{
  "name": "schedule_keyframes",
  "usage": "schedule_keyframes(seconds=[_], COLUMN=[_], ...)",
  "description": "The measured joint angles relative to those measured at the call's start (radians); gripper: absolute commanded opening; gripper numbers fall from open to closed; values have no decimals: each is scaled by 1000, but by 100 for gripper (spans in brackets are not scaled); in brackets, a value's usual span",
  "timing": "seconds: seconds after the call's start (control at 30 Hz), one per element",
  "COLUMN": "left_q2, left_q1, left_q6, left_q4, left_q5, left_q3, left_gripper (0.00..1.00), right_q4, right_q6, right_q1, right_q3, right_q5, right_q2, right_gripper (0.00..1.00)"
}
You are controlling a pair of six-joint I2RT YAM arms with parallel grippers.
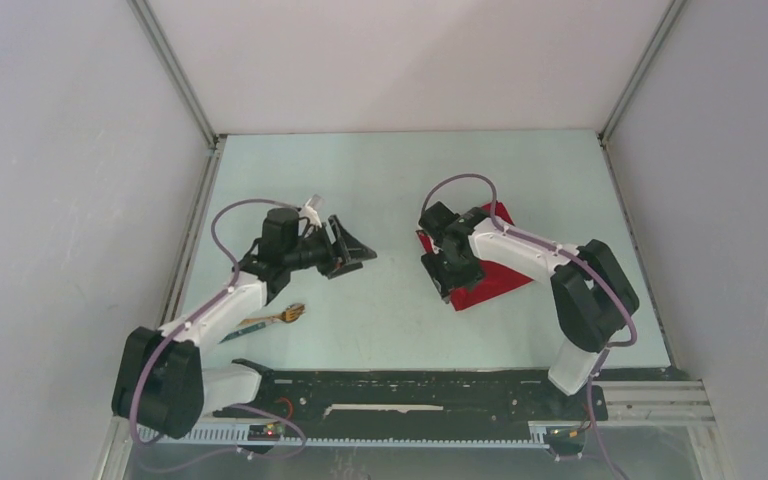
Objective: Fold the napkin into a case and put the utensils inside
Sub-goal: Pick up the upper triangle-folded napkin from the center of the board.
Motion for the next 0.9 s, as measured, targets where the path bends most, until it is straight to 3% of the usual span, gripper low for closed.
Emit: schedule_keyframes(seconds=[0.2,0.8,0.9], left_q2=[-117,-80,-72], left_q1=[0,0,0], left_q6=[43,79,79], left_q4=[-94,-110,-109], left_q5=[-24,-23,-23], left_q3=[-92,-94,-94], left_gripper=[69,69,69], right_q4=[2,51,50], right_q6=[17,27,27], right_q1=[10,14,18], right_q3=[0,9,14], right_q5=[17,68,73], right_q2=[68,159,165], right_gripper=[50,52,38])
